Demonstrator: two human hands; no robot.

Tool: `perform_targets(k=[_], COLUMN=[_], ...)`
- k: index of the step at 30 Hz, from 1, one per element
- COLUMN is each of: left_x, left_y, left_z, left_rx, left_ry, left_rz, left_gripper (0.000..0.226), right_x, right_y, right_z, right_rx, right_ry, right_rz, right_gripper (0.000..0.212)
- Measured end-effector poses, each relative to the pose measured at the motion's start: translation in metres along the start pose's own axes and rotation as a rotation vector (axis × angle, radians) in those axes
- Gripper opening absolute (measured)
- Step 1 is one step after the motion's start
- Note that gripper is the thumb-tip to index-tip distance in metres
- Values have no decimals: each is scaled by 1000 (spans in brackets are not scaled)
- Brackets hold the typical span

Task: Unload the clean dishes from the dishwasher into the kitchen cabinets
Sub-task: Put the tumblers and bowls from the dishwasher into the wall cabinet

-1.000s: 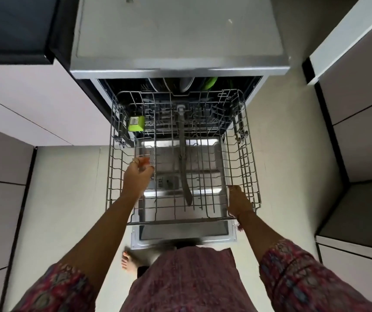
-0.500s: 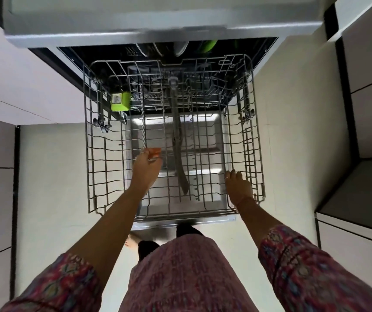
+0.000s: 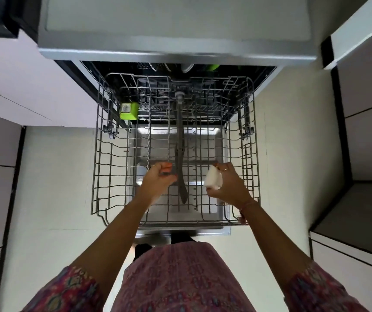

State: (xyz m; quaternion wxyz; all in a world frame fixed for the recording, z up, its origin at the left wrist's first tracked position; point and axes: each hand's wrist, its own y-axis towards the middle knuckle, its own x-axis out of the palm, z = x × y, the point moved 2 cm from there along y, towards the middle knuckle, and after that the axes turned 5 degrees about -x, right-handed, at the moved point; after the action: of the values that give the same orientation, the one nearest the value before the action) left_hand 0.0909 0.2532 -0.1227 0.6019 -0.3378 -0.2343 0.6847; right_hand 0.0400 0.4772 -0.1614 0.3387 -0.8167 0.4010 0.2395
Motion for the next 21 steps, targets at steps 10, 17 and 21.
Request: perform_targets(k=[10, 17, 21], left_x=[-41, -89, -108], left_y=[-25, -6, 10], left_z=[11, 9, 11], left_rx=[83, 111, 57], left_ry=[-309, -342, -374], left_rz=[27, 6, 33], left_gripper=[70, 92, 79], right_x=[14, 47, 57], right_y=[56, 81, 103], right_z=[-131, -169, -175], right_rx=[-324, -379, -355], right_ry=[41, 126, 210], right_rz=[-101, -193, -232], right_gripper=[90, 92, 96])
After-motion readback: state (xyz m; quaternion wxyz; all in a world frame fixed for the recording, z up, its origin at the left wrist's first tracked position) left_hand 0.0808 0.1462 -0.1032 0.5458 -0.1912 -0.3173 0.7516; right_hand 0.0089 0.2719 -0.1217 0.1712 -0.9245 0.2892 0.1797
